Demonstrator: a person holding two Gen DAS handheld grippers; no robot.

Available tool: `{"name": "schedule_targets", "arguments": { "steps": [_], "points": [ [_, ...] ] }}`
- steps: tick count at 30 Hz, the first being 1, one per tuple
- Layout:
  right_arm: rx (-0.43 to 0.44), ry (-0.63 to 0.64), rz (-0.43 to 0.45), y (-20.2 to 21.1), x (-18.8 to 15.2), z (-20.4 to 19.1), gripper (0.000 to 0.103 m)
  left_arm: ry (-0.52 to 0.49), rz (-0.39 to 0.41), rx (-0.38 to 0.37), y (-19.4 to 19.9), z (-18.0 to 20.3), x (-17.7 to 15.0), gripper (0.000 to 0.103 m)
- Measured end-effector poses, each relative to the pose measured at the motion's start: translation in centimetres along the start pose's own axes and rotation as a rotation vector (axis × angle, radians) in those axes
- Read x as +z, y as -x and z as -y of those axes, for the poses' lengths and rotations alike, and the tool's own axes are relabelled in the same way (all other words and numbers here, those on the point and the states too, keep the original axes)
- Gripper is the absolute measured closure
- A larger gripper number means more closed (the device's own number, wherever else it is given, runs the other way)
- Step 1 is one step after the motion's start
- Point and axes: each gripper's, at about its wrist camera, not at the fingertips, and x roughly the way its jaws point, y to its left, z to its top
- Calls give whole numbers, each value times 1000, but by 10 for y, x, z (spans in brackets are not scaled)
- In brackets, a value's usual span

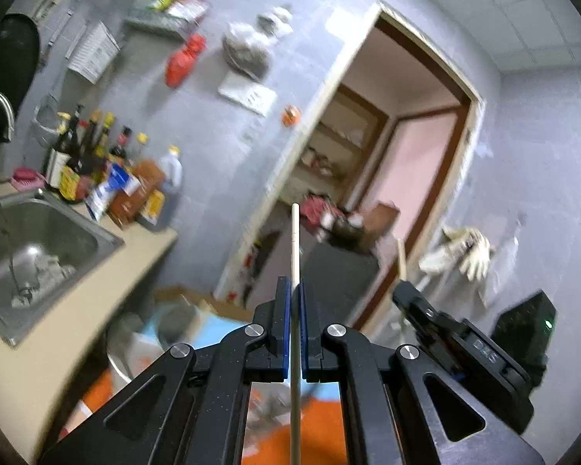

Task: Organize utensils
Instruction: 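Lift both chopsticks upright and carry them over the white caddy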

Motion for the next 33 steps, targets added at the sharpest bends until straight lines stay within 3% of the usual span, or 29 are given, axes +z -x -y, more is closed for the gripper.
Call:
{"name": "schedule_targets", "arguments": {
  "steps": [9,18,26,33],
  "points": [
    [-92,155,143,-39,-12,-33,100,85,101,28,-29,-68,40,101],
    [-252,432,293,-51,-58,-61,100,12,230,11,-32,-80,20,101],
    [-237,604,340,-54,-99,-65,100,-26,257,35,-33,-85,-4,101],
    [-223,636,375,-58,-101,-66,100,-22,283,47,-38,-86,-4,101]
  ]
}}
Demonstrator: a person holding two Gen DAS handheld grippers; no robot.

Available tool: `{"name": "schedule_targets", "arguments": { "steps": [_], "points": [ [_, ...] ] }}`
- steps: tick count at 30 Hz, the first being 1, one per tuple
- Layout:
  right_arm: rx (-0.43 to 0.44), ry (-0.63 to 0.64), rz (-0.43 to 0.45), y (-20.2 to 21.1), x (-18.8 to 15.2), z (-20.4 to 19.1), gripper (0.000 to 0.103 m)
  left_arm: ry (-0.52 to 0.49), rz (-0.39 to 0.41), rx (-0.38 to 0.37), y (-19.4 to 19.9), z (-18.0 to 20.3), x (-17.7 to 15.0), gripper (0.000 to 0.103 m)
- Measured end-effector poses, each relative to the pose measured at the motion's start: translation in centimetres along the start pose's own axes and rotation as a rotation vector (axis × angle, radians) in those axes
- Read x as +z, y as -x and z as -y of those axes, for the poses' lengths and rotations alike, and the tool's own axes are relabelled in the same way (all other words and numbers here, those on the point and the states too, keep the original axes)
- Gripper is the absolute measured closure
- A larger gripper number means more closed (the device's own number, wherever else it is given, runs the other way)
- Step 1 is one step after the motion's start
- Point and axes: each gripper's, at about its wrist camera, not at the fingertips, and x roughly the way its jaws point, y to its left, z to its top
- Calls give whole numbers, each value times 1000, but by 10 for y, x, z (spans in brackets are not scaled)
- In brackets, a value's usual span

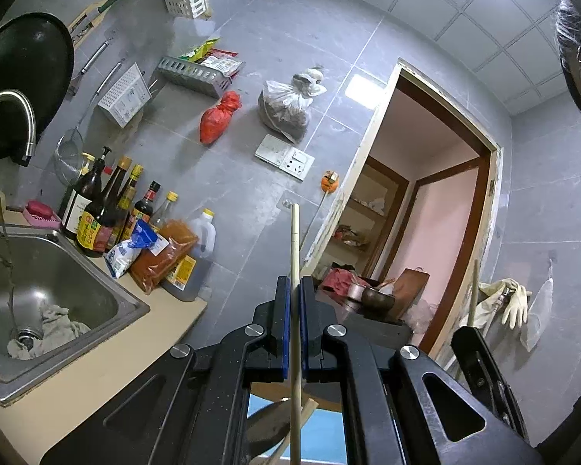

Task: Organize utensils
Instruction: 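Lift both chopsticks upright and carry them over the white caddy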

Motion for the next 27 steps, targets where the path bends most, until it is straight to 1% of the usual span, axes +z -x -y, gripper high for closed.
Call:
{"name": "schedule_targets", "arguments": {
  "steps": [5,9,16,19,22,24,27],
  "points": [
    [-19,-20,-27,-5,-7,7,100,-5,5,19,1,-1,-6,101],
    [-16,-25,-47,-2,-14,8,100,-7,4,37,2,-4,-14,101],
    [4,-20,-86,0,-19,12,100,-77,-12,61,9,3,-25,101],
    [11,-22,-117,0,-20,15,99,-113,-44,77,10,5,-33,101],
    [10,-29,-164,1,-21,15,99,-118,-74,87,12,7,-37,101],
    [6,-31,-190,2,-20,16,99,-121,-95,84,14,7,-38,101],
    [4,-48,-228,3,-17,18,98,-132,-154,73,16,10,-40,101]
  ]
}}
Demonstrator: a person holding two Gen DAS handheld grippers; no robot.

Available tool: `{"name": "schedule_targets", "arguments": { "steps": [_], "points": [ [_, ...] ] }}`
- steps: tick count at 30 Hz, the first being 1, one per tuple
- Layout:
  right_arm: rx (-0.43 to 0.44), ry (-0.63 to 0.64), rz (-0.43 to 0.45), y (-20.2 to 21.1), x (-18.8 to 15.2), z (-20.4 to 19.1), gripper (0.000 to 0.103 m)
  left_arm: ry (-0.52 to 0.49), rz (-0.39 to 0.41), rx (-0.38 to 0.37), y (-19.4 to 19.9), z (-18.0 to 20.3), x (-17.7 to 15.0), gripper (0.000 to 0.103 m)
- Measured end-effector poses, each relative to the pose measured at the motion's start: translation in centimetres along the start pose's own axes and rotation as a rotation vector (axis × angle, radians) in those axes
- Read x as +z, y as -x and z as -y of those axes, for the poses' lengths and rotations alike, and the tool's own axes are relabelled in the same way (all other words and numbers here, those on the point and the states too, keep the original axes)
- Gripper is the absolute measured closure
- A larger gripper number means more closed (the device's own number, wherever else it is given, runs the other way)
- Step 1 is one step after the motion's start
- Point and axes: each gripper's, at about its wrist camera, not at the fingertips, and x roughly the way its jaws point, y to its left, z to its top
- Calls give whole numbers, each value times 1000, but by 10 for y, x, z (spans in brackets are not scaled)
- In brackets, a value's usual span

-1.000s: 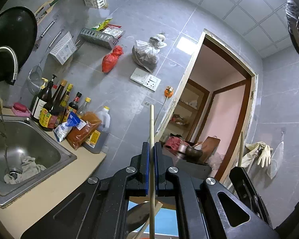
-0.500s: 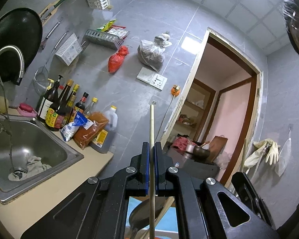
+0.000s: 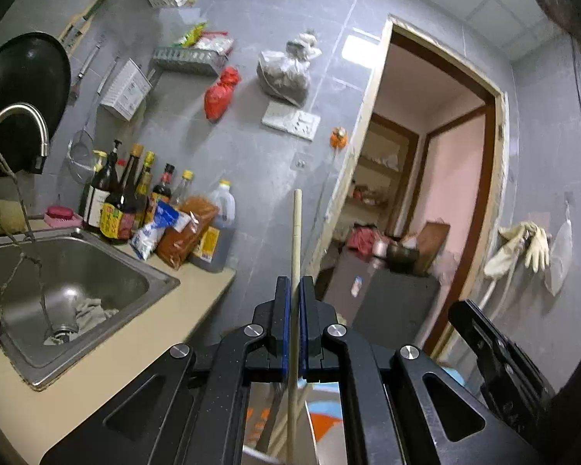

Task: Organize utensils
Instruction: 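Lift both chopsticks upright and carry them over the white caddy, then open the left gripper over the caddy while the right gripper drops its chopstick in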

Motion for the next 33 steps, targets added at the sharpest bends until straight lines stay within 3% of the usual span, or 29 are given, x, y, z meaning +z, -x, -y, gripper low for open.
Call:
{"name": "schedule_targets", "arguments": {
  "steps": [4,7,9,13,17,20,22,25,27,30,33],
  "points": [
    [8,-22,-55,3,5,2,95,1,-76,-39,1,1,-2,99],
    [22,-77,-82,6,9,7,83,11,-111,-50,4,2,-1,99],
    [20,-110,-111,9,11,10,81,33,-116,-46,10,0,1,97],
    [13,-160,-155,19,19,15,78,78,-139,-41,17,-2,8,73],
    [-11,-191,-183,33,31,19,55,89,-150,-34,30,1,17,71],
    [-25,-217,-198,44,42,24,51,71,-153,-24,40,7,26,55],
    [-30,-255,-230,48,50,30,51,57,-155,-24,49,13,34,39],
    [-58,-302,-249,61,63,38,45,27,-169,-33,58,22,44,29],
    [-82,-305,-257,71,72,41,30,-1,-182,-31,63,31,51,24],
    [-112,-295,-273,87,87,45,26,-43,-205,-11,73,45,58,16],
    [-136,-287,-305,99,96,49,23,-59,-235,4,81,55,59,14]
  ]
}}
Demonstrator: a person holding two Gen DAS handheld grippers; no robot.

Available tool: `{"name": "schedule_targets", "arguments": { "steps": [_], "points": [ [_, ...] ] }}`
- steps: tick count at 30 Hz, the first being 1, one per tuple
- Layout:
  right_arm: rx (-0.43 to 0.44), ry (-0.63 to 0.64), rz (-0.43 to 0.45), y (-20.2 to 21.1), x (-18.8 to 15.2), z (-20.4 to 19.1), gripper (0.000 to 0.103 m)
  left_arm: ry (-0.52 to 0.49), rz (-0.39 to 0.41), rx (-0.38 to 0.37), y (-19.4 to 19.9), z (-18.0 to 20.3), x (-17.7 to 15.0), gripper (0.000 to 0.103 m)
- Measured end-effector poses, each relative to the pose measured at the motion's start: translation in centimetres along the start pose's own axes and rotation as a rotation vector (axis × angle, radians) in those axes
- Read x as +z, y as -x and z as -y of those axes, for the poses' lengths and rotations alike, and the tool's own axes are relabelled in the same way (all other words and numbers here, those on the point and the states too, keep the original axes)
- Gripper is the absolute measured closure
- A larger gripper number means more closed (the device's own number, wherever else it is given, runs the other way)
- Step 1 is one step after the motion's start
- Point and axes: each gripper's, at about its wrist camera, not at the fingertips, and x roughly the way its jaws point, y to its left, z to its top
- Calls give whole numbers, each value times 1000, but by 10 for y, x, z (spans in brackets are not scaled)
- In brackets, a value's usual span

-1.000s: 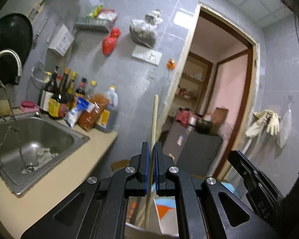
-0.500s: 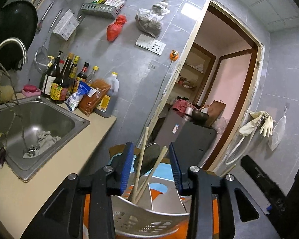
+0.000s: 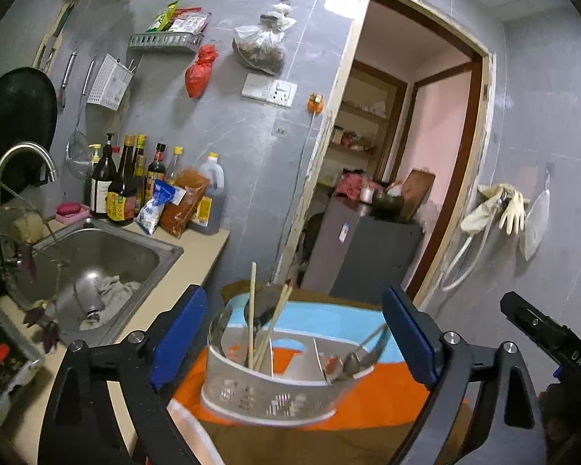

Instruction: Organize utensils

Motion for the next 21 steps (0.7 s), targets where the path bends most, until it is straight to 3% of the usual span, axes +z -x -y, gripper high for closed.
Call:
{"name": "schedule_targets", "arguments": {
  "steps": [4,8,12,21],
  "points": [
    [-29,6,-55,20,4,6,15,-9,-46,33,16,14,-4,14],
    [-46,6,-107,45,4,11,0,-74,-120,100,33,34,-14,14],
    [-45,12,-155,69,0,16,0,-93,-180,132,46,48,-28,14],
    [-133,65,-186,118,-17,26,0,-186,-163,193,80,77,-59,14]
  ]
}}
